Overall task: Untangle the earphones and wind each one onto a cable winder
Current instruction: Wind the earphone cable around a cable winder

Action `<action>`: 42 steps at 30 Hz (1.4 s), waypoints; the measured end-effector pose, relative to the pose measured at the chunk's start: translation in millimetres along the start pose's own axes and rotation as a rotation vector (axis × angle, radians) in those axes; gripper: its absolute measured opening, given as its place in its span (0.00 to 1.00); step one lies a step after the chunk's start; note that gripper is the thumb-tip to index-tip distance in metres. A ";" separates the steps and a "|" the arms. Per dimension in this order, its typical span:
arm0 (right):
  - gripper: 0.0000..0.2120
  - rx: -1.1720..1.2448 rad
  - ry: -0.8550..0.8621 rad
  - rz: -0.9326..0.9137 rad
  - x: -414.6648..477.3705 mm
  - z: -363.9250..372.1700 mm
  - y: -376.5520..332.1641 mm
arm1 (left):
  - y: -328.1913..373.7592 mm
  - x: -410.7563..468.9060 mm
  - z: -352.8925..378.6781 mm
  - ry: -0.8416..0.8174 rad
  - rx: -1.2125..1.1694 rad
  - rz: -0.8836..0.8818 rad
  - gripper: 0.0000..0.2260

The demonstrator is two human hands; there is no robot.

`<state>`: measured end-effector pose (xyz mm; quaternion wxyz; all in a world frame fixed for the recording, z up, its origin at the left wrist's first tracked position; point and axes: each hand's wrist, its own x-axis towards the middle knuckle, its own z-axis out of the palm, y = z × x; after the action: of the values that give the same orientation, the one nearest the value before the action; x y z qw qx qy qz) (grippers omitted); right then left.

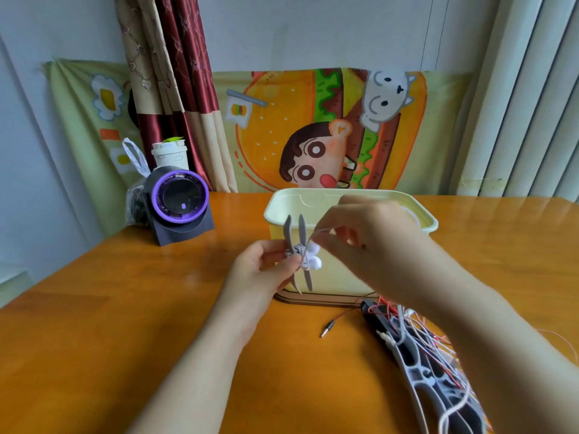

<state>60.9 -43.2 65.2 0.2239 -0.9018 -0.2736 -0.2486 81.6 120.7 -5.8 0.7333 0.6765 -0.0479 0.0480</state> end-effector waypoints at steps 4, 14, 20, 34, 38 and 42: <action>0.08 0.077 0.113 0.081 2.5 -4.5 19.3 | 1.3 -4.4 -0.6 -0.255 0.058 0.014 0.18; 0.14 0.558 -0.115 0.318 0.5 30.5 31.1 | 14.4 -7.6 -5.8 -0.469 -0.460 0.022 0.19; 0.17 0.466 -0.337 0.293 -3.2 48.4 22.2 | 16.7 -4.2 -7.1 -0.213 -0.506 0.003 0.10; 0.12 0.143 -0.451 0.270 -5.8 35.2 12.7 | 6.2 -0.9 -3.6 0.030 -0.416 -0.062 0.12; 0.13 -0.059 -0.300 0.171 -6.4 26.3 1.7 | -1.5 1.9 -7.1 0.142 -0.123 0.051 0.14; 0.11 -0.174 -0.119 0.081 -3.9 9.3 -4.4 | 2.8 -3.3 -2.1 0.082 0.143 0.113 0.16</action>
<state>58.4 -36.3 57.0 0.1381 -0.9413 -0.2271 -0.2079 78.0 123.0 -3.6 0.6808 0.7207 -0.0525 0.1202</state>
